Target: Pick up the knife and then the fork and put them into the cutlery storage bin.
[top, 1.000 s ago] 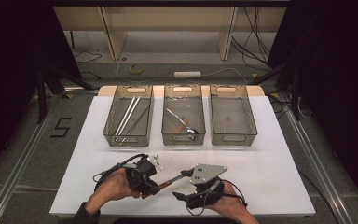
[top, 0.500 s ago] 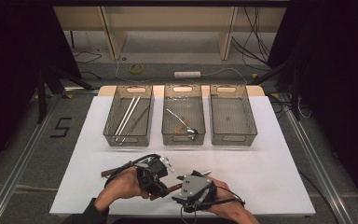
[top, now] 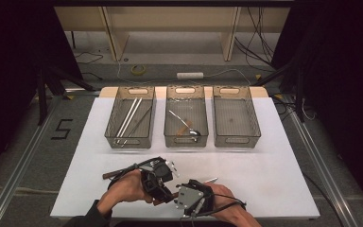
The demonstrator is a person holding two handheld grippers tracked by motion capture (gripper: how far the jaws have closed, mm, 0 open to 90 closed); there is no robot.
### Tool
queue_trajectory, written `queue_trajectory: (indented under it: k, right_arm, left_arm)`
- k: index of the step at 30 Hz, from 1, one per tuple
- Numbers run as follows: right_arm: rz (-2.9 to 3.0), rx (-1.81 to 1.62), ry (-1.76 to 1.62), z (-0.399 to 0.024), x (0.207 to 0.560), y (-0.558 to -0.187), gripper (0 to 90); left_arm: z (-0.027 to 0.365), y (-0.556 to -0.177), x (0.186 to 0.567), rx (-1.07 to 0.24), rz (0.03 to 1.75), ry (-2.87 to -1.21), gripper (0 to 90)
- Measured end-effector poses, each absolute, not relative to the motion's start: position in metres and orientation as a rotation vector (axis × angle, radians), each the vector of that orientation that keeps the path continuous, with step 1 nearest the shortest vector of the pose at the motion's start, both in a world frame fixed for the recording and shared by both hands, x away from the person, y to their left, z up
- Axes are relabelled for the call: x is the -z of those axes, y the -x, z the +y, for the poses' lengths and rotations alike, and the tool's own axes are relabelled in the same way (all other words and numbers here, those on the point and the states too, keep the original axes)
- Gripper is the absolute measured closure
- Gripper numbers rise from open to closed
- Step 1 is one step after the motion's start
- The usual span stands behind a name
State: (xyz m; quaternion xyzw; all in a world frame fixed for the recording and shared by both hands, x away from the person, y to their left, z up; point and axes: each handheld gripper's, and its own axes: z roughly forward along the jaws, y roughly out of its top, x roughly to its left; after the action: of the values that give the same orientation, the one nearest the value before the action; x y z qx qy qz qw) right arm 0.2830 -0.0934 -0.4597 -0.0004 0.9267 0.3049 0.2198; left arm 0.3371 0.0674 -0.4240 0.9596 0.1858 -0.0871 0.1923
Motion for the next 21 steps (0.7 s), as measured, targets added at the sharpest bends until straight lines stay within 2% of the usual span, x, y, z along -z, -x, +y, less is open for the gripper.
queue_trajectory:
  k: [6,11,21]
  right_arm:
    - [2.548,-0.825,0.032,-0.0942,0.4599,-0.2819,63.7]
    - [2.538,-0.806,0.065,-0.0941,0.4600,-0.2803,66.9]
    - [2.483,-0.702,0.239,-0.0981,0.4540,-0.2780,76.1]
  left_arm:
    - [0.0660,-0.3364,0.4236,0.262,0.510,-2.701,75.0]
    - [0.0661,-0.3362,0.4221,0.274,0.510,-2.693,75.0]
    - [0.0692,-0.3352,0.4142,0.239,0.475,-2.631,74.4]
